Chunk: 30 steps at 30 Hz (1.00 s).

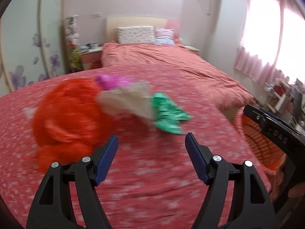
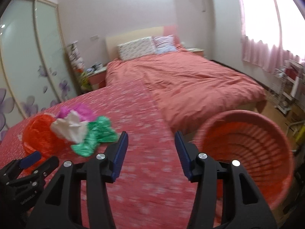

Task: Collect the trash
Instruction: 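Move both tools back toward the pile of bags on the bed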

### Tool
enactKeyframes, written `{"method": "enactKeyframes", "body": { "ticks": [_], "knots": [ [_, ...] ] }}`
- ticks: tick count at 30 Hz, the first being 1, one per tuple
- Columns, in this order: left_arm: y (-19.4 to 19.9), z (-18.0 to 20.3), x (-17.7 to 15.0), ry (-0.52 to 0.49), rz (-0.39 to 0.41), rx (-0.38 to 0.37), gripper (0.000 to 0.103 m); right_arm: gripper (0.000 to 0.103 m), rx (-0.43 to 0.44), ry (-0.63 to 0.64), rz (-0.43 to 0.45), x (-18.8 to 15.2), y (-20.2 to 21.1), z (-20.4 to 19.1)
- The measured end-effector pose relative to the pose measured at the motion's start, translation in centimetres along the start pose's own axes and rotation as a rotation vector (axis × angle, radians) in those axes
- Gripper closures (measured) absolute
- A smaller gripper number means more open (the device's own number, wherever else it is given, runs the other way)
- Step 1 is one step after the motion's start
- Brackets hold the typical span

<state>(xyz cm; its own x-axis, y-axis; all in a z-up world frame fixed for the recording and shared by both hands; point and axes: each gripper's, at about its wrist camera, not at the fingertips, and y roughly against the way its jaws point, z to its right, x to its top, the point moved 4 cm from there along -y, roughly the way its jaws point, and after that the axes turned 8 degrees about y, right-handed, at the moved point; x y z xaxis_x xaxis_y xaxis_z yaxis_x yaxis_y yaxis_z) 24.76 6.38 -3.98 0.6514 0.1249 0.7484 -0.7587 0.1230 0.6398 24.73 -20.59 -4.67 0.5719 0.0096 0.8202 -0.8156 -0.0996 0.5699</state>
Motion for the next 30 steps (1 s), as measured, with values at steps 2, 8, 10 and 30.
{"method": "enactKeyframes", "body": {
  "ticks": [2,8,10,30],
  "knots": [
    [0.3,-2.2,0.2,0.025,0.004,0.024,0.031,0.053,0.025,0.016,-0.022,0.5,-1.4,-2.3],
    [1.1,-6.5,0.6,0.084,0.03,0.071,0.031,0.065,0.069,0.085,-0.085,1.4,-5.7,-7.8],
    [1.1,-7.5,0.6,0.091,0.029,0.085,0.031,0.069,0.074,0.092,-0.115,1.3,-7.1,-8.9],
    [0.8,-10.4,-0.7,0.142,0.002,0.075,0.031,0.071,0.141,0.136,-0.201,0.5,-11.1,-13.6]
  ]
}}
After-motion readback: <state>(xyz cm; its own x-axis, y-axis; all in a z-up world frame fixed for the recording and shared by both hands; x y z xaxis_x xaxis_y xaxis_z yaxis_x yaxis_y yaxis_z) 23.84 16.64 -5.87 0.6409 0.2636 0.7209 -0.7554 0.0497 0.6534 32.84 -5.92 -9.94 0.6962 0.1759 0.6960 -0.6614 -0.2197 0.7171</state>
